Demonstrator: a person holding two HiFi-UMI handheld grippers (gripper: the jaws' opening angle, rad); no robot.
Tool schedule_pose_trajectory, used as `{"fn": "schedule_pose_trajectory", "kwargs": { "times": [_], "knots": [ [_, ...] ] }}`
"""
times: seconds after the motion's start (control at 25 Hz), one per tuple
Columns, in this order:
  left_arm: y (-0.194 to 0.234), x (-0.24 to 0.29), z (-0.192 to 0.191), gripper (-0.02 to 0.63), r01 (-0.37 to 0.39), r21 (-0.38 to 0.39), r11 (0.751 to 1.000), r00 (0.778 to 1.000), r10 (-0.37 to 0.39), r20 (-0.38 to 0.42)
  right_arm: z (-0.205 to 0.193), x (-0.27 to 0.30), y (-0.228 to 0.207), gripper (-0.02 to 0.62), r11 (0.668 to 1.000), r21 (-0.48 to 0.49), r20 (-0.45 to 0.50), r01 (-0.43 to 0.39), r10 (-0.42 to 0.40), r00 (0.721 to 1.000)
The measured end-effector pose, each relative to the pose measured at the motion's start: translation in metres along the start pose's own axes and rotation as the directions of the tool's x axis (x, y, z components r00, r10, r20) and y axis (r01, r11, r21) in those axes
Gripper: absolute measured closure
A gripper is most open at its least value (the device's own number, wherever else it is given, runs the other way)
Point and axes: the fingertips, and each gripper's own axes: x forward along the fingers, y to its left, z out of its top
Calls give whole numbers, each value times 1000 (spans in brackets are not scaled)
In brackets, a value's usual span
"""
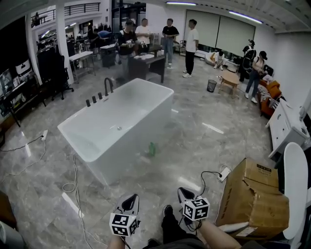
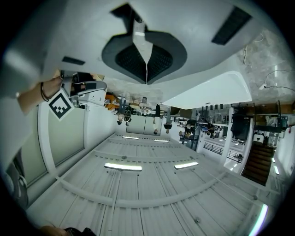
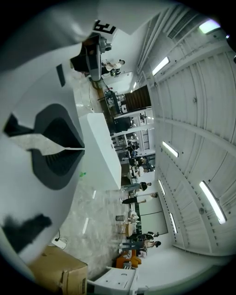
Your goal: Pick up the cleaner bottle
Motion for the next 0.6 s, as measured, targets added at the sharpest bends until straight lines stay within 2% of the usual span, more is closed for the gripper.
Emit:
{"fn": "schedule_pose_trajectory", "kwargs": {
  "times": [0.24, 0.6],
  "knots": [
    [20, 36, 7, 589, -34, -6, 999, 999, 34, -22, 9, 47, -9, 568, 999, 27, -30, -48, 48, 998],
    [40, 124, 23, 589, -18, 15, 1000, 995, 19, -94, 38, 119, -52, 568, 994, 73, -65, -76, 80, 995]
  ]
}}
